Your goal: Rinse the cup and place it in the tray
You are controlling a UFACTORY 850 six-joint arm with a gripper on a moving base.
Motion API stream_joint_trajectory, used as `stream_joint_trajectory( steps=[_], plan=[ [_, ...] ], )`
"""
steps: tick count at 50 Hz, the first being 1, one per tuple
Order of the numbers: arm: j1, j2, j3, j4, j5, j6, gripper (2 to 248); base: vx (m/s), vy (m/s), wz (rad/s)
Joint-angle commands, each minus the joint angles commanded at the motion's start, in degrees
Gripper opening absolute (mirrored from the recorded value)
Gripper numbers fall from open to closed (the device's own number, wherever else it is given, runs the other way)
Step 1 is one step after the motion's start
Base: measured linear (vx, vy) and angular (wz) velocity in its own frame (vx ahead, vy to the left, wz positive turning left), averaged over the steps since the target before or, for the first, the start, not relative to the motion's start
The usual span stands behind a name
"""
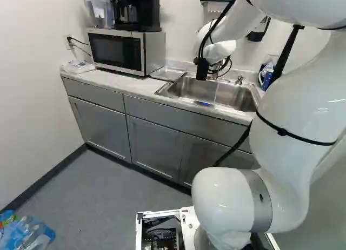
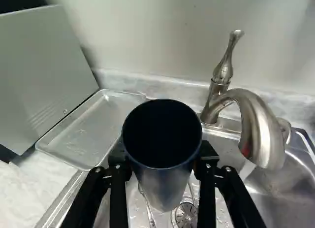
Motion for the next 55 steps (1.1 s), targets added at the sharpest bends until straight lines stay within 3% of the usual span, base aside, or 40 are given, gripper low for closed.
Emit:
stream_joint_trajectory(
  steps=[31, 55],
  plan=[
    [-0.5, 2.2, 6.1, 0.4, 3.1, 0.0, 126, 0.000, 0.000, 0.000],
    [-0.5, 0.0, 7.0, 1.7, 7.5, 0.0, 126, 0.000, 0.000, 0.000]
  ],
)
